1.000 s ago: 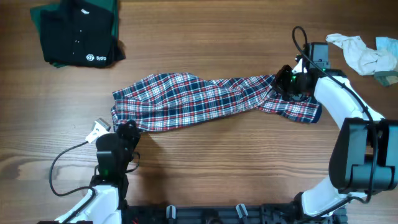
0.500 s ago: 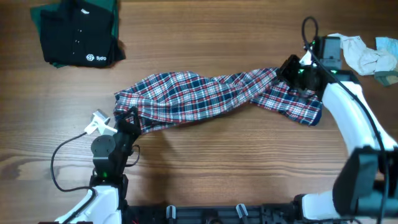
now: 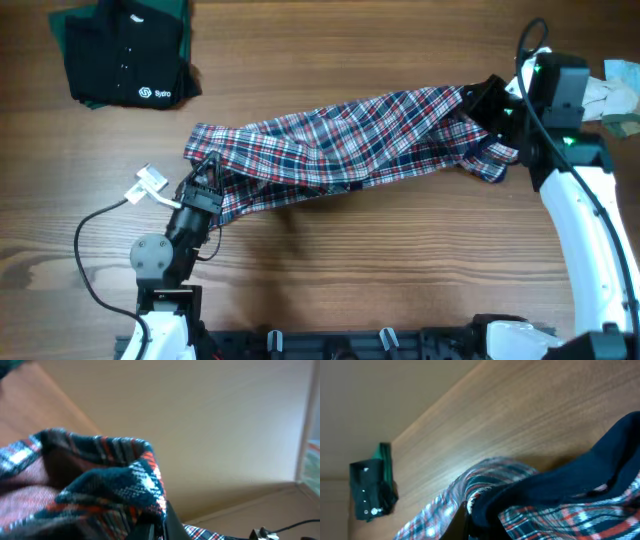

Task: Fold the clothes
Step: 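Lift the shirt with both grippers and stretch it apart in the air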

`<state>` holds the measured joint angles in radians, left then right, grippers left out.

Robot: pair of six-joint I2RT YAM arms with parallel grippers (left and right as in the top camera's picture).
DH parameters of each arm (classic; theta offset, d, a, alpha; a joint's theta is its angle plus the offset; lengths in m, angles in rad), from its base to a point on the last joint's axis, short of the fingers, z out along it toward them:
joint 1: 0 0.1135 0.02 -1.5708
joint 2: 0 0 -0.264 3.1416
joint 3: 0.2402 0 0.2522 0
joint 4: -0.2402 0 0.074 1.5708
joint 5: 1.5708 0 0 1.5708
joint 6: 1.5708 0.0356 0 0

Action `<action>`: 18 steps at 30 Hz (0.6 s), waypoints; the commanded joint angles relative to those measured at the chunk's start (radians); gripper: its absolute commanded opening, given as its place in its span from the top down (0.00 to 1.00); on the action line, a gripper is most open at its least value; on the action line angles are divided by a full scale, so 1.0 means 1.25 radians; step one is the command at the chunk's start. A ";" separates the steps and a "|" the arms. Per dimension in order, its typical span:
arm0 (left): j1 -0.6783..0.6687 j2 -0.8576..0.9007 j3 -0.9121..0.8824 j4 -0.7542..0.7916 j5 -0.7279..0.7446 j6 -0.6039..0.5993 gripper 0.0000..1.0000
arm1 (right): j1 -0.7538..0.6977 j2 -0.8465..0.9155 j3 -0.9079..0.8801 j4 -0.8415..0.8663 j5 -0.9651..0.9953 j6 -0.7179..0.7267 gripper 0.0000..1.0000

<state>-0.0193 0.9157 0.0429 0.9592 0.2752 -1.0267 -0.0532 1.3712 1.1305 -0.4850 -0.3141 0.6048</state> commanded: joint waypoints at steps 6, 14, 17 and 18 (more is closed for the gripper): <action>0.004 -0.074 0.073 0.008 0.035 0.025 0.96 | -0.001 -0.124 0.025 0.013 0.005 0.001 0.96; 0.004 -0.080 0.157 0.007 0.070 0.025 0.96 | -0.035 -0.214 0.097 -0.014 0.008 -0.003 0.96; 0.004 -0.080 0.208 -0.001 0.084 0.056 0.96 | -0.048 -0.226 0.151 -0.066 0.035 -0.029 0.96; 0.004 -0.080 0.225 -0.011 0.091 0.065 0.96 | -0.048 -0.226 0.173 -0.087 0.052 -0.037 0.96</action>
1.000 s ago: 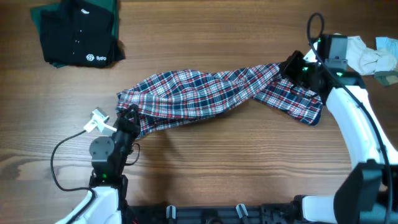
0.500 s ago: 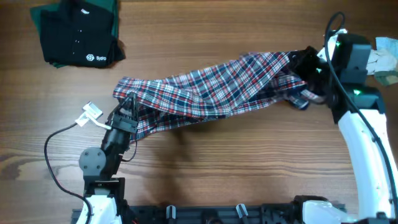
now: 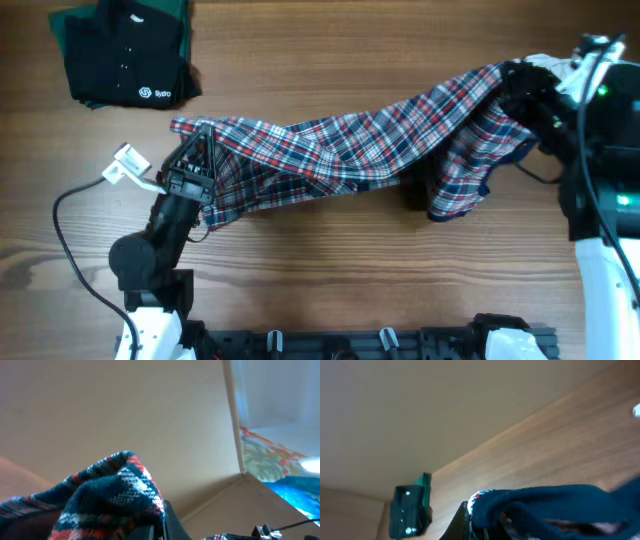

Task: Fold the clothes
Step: 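Lift the shirt with both grippers and stretch it apart in the air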

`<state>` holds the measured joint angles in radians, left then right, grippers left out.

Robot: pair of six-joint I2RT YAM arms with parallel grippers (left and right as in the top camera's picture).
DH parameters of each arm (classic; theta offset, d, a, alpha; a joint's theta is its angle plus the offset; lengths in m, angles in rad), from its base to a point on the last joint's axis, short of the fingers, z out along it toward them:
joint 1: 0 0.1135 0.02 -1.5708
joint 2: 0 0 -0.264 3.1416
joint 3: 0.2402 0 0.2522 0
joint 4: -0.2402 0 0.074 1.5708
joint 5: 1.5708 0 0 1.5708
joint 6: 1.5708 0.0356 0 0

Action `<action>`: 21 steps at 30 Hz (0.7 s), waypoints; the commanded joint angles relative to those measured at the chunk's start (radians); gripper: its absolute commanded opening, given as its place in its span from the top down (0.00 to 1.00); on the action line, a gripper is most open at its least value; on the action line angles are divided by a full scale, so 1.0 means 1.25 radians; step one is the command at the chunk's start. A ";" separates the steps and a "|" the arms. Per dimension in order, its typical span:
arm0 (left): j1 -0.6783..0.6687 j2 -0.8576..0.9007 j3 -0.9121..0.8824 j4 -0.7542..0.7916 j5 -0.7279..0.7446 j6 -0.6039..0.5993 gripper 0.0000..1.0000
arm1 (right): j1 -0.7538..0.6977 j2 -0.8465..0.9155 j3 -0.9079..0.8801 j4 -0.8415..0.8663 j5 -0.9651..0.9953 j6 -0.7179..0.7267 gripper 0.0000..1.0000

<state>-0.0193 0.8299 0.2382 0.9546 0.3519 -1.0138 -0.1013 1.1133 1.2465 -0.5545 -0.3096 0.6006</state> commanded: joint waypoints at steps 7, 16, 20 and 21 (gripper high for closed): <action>0.004 -0.061 0.280 -0.335 0.068 0.215 0.96 | -0.010 -0.020 0.254 -0.172 0.132 -0.084 0.96; 0.004 -0.158 0.551 -0.828 0.014 0.400 0.96 | -0.010 -0.029 0.333 -0.256 0.157 -0.080 0.96; 0.004 -0.171 0.637 -0.930 -0.001 0.411 0.96 | -0.010 -0.068 0.340 -0.262 0.179 -0.082 0.96; 0.004 -0.170 0.649 -0.945 -0.001 0.411 0.96 | -0.010 -0.078 0.340 -0.264 0.179 -0.083 0.96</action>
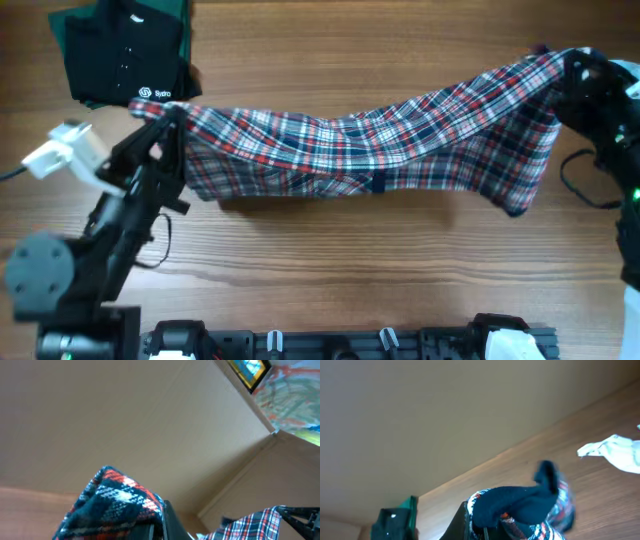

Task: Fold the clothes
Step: 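Lift the shirt with both grippers and stretch it apart in the air, then lay the stretched shirt flat on the table and release both grippers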

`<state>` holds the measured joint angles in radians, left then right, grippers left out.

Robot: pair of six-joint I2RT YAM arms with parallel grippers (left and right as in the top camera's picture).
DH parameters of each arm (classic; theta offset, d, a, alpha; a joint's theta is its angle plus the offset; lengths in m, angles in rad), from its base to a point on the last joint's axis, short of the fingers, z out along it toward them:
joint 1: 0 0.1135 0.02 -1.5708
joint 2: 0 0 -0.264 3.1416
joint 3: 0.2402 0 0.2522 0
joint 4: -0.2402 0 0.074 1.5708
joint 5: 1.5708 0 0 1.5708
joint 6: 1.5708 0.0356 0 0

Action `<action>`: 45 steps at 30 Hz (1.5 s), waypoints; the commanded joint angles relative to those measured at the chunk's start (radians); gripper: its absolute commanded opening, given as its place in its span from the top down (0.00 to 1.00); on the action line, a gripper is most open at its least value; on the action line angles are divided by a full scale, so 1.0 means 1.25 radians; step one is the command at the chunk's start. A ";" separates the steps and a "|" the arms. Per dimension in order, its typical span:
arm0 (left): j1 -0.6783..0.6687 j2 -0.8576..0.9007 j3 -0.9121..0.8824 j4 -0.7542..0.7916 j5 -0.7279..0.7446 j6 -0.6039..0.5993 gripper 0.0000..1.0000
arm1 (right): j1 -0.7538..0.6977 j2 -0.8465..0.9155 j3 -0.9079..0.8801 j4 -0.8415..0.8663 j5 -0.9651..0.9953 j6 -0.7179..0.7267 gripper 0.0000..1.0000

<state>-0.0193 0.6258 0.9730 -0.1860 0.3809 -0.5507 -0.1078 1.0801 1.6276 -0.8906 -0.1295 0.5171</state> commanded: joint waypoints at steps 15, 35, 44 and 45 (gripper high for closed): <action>0.004 -0.007 0.338 -0.467 -0.175 0.082 0.96 | -0.005 -0.081 0.180 -0.192 0.092 -0.015 0.96; 0.004 0.761 0.336 -0.257 -0.250 0.082 0.92 | -0.004 0.490 0.179 -0.023 0.092 0.034 0.96; 0.004 1.017 0.336 -0.025 -0.252 0.082 0.76 | -0.002 0.738 0.179 0.110 0.092 -0.006 0.57; 0.004 1.023 0.336 -0.022 -0.252 0.082 0.75 | -0.002 0.759 0.179 0.122 0.092 -0.017 0.39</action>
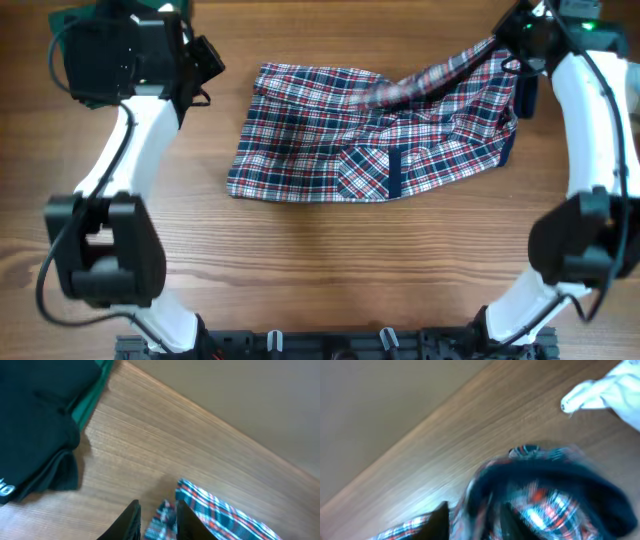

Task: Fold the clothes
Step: 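Lay the stretched shirt flat on the table and release both grippers, then grasp the near edges of the shirt with both grippers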

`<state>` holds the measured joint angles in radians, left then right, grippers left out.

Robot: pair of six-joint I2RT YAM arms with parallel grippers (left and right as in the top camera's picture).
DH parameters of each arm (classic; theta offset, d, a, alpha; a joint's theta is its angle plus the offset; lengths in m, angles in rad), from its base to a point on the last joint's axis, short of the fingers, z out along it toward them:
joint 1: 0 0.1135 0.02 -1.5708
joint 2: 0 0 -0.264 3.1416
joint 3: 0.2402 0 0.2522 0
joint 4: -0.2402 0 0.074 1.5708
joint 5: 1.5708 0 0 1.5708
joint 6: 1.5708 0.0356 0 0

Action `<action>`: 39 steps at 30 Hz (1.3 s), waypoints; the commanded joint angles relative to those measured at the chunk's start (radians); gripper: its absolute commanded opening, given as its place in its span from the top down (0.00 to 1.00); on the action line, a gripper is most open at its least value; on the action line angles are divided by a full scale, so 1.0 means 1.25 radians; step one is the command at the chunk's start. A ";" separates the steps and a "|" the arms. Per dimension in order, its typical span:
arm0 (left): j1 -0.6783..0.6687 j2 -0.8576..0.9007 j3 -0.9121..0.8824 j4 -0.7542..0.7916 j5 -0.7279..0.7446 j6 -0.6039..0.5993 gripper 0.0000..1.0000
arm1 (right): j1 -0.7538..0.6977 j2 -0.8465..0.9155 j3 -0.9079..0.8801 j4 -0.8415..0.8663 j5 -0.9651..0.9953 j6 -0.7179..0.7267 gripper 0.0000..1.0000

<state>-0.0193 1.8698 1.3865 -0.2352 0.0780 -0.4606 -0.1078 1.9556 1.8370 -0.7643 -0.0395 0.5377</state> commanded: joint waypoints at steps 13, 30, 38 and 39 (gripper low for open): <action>-0.020 -0.014 0.006 -0.262 0.162 0.107 0.74 | -0.002 -0.046 0.012 -0.058 0.084 -0.147 0.00; -0.155 -0.028 0.002 -0.559 0.119 0.150 0.96 | -0.002 -0.071 -0.344 -0.108 -0.095 -0.302 0.96; -0.155 -0.028 -0.108 -0.509 0.120 0.150 0.96 | -0.002 -0.071 -0.471 0.063 -0.034 -0.296 0.96; -0.155 -0.028 -0.121 -0.498 0.120 0.150 0.96 | -0.002 -0.069 -0.472 0.066 -0.008 -0.280 0.96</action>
<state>-0.2108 1.8534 1.2800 -0.8818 0.2333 -0.2859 -0.1078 1.8549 1.2613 -0.6979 -0.1230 0.1772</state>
